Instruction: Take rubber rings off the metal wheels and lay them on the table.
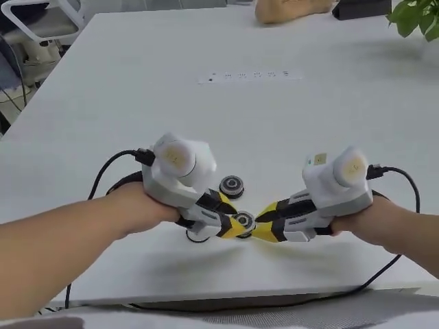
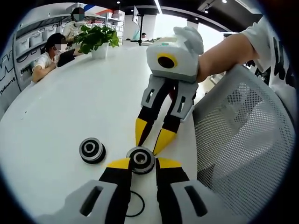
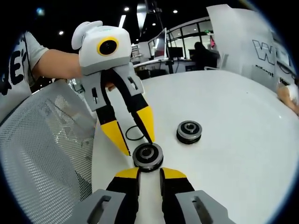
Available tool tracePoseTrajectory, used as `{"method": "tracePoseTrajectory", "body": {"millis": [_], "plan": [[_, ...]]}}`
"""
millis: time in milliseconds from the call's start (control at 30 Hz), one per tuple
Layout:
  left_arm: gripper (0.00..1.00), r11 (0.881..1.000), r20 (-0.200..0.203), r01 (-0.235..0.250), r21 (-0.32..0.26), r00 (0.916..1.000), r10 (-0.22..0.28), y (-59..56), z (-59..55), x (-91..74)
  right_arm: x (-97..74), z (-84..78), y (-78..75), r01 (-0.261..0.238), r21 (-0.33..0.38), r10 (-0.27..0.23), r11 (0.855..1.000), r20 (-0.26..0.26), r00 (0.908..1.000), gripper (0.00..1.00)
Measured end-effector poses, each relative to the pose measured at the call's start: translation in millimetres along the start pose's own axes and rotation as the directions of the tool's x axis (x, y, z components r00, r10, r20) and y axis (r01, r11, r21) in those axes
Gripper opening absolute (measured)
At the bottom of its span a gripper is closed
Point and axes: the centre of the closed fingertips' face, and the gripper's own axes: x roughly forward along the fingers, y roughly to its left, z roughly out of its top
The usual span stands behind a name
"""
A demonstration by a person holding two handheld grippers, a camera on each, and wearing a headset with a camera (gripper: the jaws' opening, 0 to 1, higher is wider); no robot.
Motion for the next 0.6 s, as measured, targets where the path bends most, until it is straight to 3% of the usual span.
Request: {"method": "tracePoseTrajectory", "body": {"millis": [267,600], "plan": [[0.11,1.0,-0.02,-0.01,0.025,0.9997,0.01,1.1,-2.3,6.0,1.0,-0.6,0.9,-0.001,-0.01,0.001,1.0,-0.005,1.0,0.14],[0.07,0.995,0.004,-0.051,0.09,0.9987,0.05,1.2,-1.0,6.6,1.5,0.1,0.6,0.0,-0.01,0.0,1.0,-0.003,1.0,0.13]]}}
